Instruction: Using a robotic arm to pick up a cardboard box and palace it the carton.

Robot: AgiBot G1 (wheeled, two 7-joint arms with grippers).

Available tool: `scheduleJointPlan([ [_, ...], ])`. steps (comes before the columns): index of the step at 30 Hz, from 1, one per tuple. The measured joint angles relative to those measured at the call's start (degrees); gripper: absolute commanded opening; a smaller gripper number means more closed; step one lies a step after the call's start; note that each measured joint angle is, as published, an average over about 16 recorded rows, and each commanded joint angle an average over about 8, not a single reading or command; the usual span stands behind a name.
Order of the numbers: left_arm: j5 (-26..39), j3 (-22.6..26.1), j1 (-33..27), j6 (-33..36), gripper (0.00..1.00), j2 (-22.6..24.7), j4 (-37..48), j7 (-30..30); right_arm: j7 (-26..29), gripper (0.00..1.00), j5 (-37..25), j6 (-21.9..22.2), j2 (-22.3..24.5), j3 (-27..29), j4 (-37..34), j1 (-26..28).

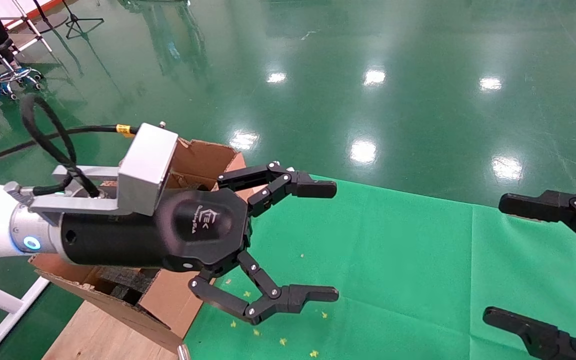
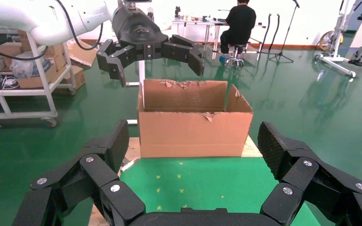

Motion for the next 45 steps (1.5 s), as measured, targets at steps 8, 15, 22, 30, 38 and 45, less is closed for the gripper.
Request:
scheduleJointPlan([
  [8, 0.06, 0.03, -0.04, -0.03, 1.00, 0.00, 0.05, -0.02, 0.00, 1.00, 0.00, 0.00, 0.00, 0.00, 0.00, 0.00],
  [15, 0.09, 0.04, -0.06, -0.05, 1.00, 0.00, 0.08, -0.03, 0.00, 1.00, 0.00, 0.00, 0.00, 0.00, 0.00, 0.00],
  [22, 0.11, 0.05, -0.09, -0.05, 1.00, 0.00, 0.10, -0.02, 0.00, 1.00, 0.00, 0.00, 0.00, 0.00, 0.00, 0.00],
  [30, 0.14, 0.05, -0.10, -0.05, 1.00, 0.00, 0.12, -0.02, 0.00, 1.00, 0.00, 0.00, 0.00, 0.00, 0.00, 0.00],
  [38, 0.16, 0.05, -0.10, -0.05, 1.00, 0.00, 0.12, -0.02, 0.00, 1.00, 0.00, 0.00, 0.00, 0.00, 0.00, 0.00],
  [45, 0.16, 0.05, -0.10, -0.05, 1.00, 0.00, 0.12, -0.02, 0.00, 1.00, 0.00, 0.00, 0.00, 0.00, 0.00, 0.00],
])
